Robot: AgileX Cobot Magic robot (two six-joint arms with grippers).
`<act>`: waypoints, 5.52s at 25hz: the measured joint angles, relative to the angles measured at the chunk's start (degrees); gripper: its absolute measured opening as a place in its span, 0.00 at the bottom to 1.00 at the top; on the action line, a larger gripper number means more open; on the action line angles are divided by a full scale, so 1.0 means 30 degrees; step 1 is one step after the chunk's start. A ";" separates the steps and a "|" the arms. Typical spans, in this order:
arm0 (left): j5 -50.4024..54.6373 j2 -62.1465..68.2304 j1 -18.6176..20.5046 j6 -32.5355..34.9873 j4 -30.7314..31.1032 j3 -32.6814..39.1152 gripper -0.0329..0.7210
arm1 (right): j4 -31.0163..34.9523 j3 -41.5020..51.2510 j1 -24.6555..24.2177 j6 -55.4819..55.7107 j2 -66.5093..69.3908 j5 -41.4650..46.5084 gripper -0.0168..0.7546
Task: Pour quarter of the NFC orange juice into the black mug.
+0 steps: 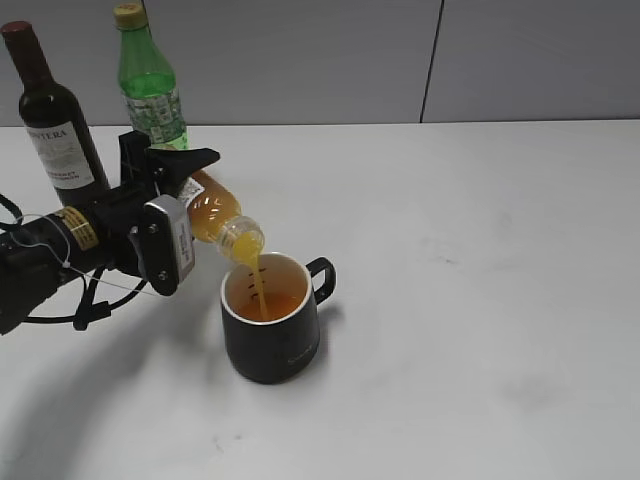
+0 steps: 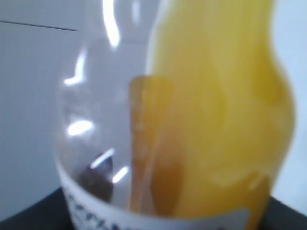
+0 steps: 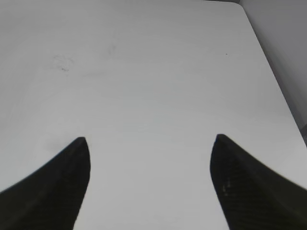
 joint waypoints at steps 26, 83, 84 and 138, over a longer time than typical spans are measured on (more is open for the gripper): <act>-0.0068 0.0000 0.0000 -1.7781 0.0243 0.0000 0.67 | 0.0000 0.0000 0.0000 0.0000 0.0000 0.0000 0.79; 0.1955 0.4284 -0.1301 -2.8661 -0.0280 -0.5796 0.67 | 0.0000 0.0000 0.0000 0.0000 0.0000 0.0000 0.78; 0.1955 0.4446 -0.1301 -2.8661 -0.0280 -0.5959 0.67 | 0.0000 0.0000 0.0000 0.0000 0.0000 0.0000 0.78; -0.0624 0.0714 -0.1301 -2.7775 -0.4033 0.1685 0.92 | 0.0000 0.0000 0.0000 0.0000 0.0000 0.0005 0.78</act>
